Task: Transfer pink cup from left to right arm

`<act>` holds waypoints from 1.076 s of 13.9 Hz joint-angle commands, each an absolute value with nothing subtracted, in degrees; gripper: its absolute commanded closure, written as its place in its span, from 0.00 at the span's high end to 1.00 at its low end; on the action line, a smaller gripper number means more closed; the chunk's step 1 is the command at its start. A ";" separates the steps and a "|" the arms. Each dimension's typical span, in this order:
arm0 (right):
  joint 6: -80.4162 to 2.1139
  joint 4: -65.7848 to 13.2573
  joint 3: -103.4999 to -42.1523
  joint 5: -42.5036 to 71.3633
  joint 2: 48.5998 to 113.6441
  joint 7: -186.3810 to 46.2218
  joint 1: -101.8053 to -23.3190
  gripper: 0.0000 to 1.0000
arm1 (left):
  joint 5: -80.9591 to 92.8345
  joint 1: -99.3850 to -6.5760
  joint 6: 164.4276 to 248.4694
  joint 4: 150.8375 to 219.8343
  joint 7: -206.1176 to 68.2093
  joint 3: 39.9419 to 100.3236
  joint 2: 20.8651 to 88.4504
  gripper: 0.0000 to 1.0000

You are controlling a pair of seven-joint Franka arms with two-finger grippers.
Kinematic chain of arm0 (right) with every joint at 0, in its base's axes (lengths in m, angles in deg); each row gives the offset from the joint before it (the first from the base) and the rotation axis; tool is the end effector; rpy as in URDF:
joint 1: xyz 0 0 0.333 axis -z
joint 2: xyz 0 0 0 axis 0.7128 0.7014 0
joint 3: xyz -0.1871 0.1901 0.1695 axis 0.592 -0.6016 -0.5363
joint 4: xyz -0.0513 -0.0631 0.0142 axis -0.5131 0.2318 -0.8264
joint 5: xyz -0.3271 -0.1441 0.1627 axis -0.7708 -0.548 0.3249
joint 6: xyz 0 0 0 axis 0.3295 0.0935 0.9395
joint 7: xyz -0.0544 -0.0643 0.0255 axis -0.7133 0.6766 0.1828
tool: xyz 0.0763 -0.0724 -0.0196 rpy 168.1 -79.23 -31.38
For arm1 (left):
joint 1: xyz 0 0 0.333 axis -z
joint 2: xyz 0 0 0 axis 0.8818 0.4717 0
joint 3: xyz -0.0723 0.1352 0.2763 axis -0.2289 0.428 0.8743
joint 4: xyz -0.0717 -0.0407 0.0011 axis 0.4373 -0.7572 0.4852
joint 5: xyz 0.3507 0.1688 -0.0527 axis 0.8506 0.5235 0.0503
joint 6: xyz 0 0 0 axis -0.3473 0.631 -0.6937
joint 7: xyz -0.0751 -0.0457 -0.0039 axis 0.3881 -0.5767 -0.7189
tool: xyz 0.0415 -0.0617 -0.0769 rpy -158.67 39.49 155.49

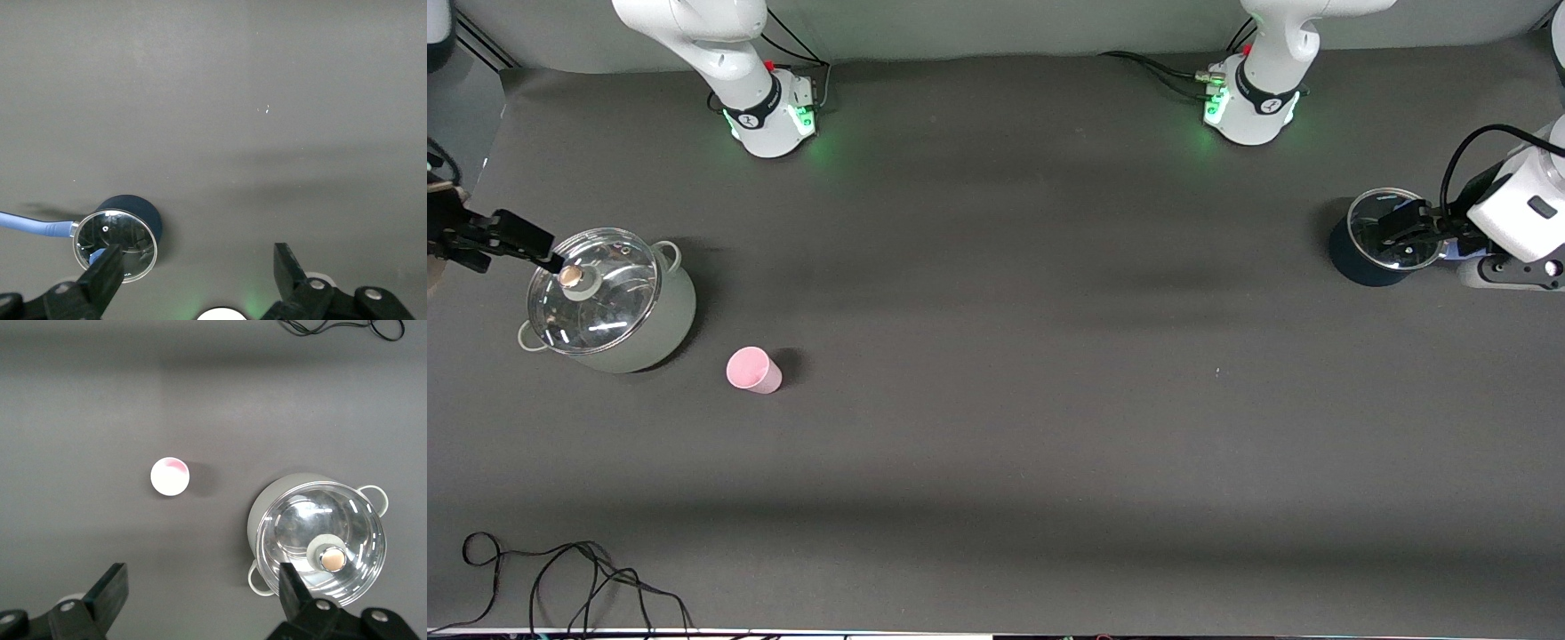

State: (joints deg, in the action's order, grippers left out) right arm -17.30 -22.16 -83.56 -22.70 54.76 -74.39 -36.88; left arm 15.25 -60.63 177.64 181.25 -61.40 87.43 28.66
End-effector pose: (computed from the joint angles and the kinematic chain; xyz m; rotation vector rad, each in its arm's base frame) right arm 0.5436 -0.0304 0.6183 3.1316 -0.0703 0.0446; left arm 0.5442 -0.0199 0.5808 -3.1277 0.0895 0.1909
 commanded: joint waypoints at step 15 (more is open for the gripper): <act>-17.49 -20.05 -84.43 -23.65 58.01 -74.94 -36.59 1.00 | 14.75 -59.83 176.91 180.19 -62.59 88.19 29.65 1.00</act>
State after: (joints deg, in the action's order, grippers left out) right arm -17.74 -21.35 -84.00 -22.75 57.29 -74.41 -36.75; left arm 15.20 -60.53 177.62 181.24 -61.50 87.44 29.12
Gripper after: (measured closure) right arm 0.000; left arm 0.000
